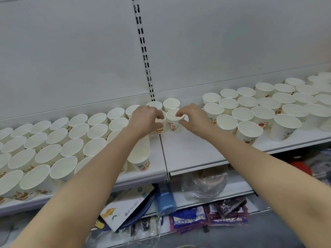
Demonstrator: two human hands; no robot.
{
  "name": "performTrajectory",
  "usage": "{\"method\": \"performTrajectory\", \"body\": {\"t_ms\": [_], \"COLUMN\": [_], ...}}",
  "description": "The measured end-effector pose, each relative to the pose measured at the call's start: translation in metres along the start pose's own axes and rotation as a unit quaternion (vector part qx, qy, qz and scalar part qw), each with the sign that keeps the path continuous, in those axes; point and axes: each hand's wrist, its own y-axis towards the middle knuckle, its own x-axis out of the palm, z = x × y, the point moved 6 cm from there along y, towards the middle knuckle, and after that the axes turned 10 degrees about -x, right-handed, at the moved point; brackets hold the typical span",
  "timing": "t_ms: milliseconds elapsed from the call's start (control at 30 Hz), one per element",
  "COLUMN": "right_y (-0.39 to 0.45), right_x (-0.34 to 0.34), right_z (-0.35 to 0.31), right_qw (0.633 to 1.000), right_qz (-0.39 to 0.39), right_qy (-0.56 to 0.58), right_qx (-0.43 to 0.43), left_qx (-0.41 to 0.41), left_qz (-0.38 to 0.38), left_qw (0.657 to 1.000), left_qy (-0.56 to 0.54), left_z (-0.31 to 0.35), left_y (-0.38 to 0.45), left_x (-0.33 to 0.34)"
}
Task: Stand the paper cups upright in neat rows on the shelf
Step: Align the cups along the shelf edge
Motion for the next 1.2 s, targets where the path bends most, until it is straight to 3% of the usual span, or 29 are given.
{"method": "performTrajectory", "body": {"t_ms": [133, 367, 567, 767, 967, 1100, 1200], "right_y": [-0.034, -0.110, -0.152, -0.173, -0.173, -0.166, -0.158], "right_x": [-0.031, -0.089, -0.123, -0.124, -0.115, -0.110, -0.106], "right_z": [0.004, 0.039, 0.058, 0.086, 0.102, 0.101, 0.086], "right_qw": [0.996, 0.980, 0.974, 0.986, 0.995, 0.998, 0.996], "right_qz": [0.085, 0.155, 0.167, 0.130, 0.081, 0.054, 0.056], "right_qy": [-0.010, -0.099, -0.132, -0.064, -0.041, -0.001, 0.065], "right_qx": [0.014, 0.078, 0.076, 0.076, 0.050, 0.027, 0.002], "left_qx": [-0.006, 0.071, 0.133, 0.132, 0.083, -0.040, -0.095], "left_qz": [0.043, -0.003, -0.012, 0.002, 0.016, -0.015, -0.023], "left_qw": [0.994, 0.979, 0.977, 0.990, 0.993, 0.980, 0.977], "left_qy": [-0.101, -0.194, -0.164, -0.052, -0.083, -0.195, -0.189], "left_z": [0.019, 0.110, 0.178, 0.195, 0.181, 0.141, 0.112], "left_y": [-0.005, -0.008, -0.004, 0.012, -0.006, -0.028, -0.043], "left_x": [-0.013, 0.010, 0.024, 0.029, 0.022, 0.008, -0.003]}}
